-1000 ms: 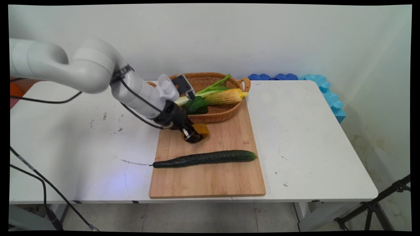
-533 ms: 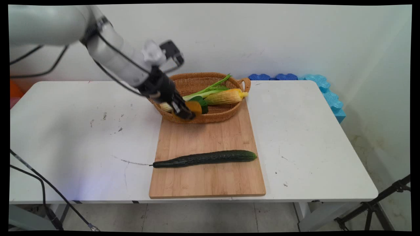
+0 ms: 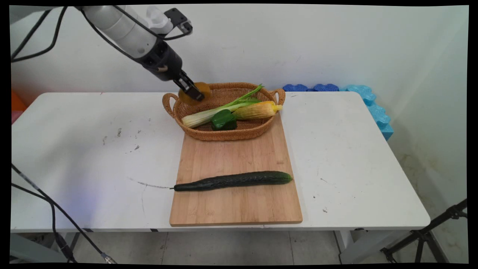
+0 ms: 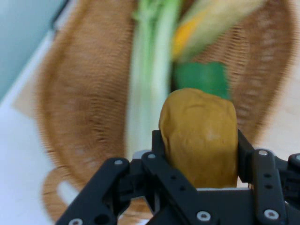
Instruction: Place the picked object in the vegetable basket
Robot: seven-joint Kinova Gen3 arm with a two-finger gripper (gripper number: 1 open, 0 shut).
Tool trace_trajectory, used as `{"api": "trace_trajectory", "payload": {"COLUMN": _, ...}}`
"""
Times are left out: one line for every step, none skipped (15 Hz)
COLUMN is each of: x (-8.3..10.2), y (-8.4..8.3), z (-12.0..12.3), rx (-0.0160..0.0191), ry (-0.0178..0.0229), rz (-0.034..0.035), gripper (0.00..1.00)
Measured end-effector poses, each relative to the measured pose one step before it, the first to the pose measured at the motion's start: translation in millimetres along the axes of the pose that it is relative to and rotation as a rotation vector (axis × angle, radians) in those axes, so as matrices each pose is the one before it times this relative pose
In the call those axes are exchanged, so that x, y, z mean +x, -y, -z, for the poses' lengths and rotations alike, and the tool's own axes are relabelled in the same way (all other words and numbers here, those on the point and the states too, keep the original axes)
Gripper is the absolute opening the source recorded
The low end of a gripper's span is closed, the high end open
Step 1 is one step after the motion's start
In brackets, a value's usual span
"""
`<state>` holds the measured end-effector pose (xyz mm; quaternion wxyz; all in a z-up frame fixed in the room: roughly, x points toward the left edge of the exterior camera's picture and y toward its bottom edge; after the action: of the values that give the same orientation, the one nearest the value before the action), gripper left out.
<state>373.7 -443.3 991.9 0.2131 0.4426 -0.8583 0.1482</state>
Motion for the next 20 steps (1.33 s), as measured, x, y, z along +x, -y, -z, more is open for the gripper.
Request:
{"api": "trace_trajectory", "payload": {"x": 0.9, "y": 10.73, "z": -4.04, "rx": 0.02314, "ry": 0.00765, "rz": 0.0159, "gripper": 0.0}}
{"api": "trace_trajectory", "payload": {"x": -0.13, "y": 8.91, "z": -5.06, "rx": 0.02022, "ry": 0.00712, "rz": 0.01458, "gripper": 0.0}}
{"api": "trace_trajectory", "payload": {"x": -0.41, "y": 8.74, "z": -6.97, "rx": 0.02095, "ry": 0.00879, "rz": 0.01368, "gripper": 0.0}}
{"api": "trace_trajectory", "payload": {"x": -0.48, "y": 7.73, "z": -7.93, "rx": 0.01862, "ry": 0.0083, "rz": 0.01198, "gripper": 0.0}}
{"api": "trace_trajectory", "payload": {"x": -0.37, "y": 6.09, "z": -7.24, "rx": 0.01518, "ry": 0.00776, "rz": 0.01061, "gripper": 0.0}}
{"api": "trace_trajectory", "payload": {"x": -0.39, "y": 6.46, "z": -8.38, "rx": 0.01667, "ry": 0.00892, "rz": 0.01184, "gripper": 0.0}}
{"api": "trace_trajectory", "payload": {"x": -0.12, "y": 5.83, "z": -8.29, "rx": 0.01506, "ry": 0.00849, "rz": 0.01099, "gripper": 0.0}}
{"api": "trace_trajectory", "payload": {"x": -0.09, "y": 4.73, "z": -8.62, "rx": 0.01256, "ry": 0.00821, "rz": 0.01066, "gripper": 0.0}}
{"api": "trace_trajectory", "payload": {"x": 0.04, "y": 3.26, "z": -7.13, "rx": 0.00861, "ry": 0.0059, "rz": 0.00796, "gripper": 0.0}}
{"api": "trace_trajectory", "payload": {"x": -0.09, "y": 2.95, "z": -8.01, "rx": 0.0075, "ry": 0.00624, "rz": 0.00734, "gripper": 0.0}}
{"api": "trace_trajectory", "payload": {"x": 0.06, "y": 1.58, "z": -6.64, "rx": 0.00417, "ry": 0.00584, "rz": 0.00302, "gripper": 0.0}}
{"api": "trace_trajectory", "payload": {"x": 0.15, "y": 1.33, "z": -7.07, "rx": 0.00273, "ry": 0.00498, "rz": 0.00074, "gripper": 0.0}}
{"api": "trace_trajectory", "payload": {"x": 0.76, "y": 0.47, "z": -7.0, "rx": -0.00021, "ry": 0.00282, "rz": -0.00357, "gripper": 0.0}}
{"api": "trace_trajectory", "payload": {"x": 0.6, "y": -0.14, "z": -5.65, "rx": -0.0025, "ry": -0.00023, "rz": -0.00394, "gripper": 0.0}}
{"api": "trace_trajectory", "payload": {"x": 0.42, "y": -0.1, "z": -3.28, "rx": -0.00204, "ry": -0.00117, "rz": -0.0026, "gripper": 0.0}}
{"api": "trace_trajectory", "payload": {"x": 0.12, "y": -0.08, "z": -5.1, "rx": -0.00413, "ry": -0.00322, "rz": -0.00438, "gripper": 0.0}}
{"api": "trace_trajectory", "payload": {"x": 0.76, "y": -0.73, "z": -3.84, "rx": -0.0039, "ry": -0.00354, "rz": -0.00438, "gripper": 0.0}}
{"api": "trace_trajectory", "payload": {"x": 1.14, "y": -1.17, "z": -4.23, "rx": -0.00449, "ry": -0.0051, "rz": -0.00519, "gripper": 0.0}}
{"api": "trace_trajectory", "payload": {"x": 0.96, "y": -0.9, "z": -3.38, "rx": -0.00373, "ry": -0.00389, "rz": -0.00478, "gripper": 0.0}}
{"api": "trace_trajectory", "payload": {"x": 0.49, "y": -0.55, "z": -2.03, "rx": -0.0023, "ry": -0.00271, "rz": -0.00282, "gripper": 0.0}}
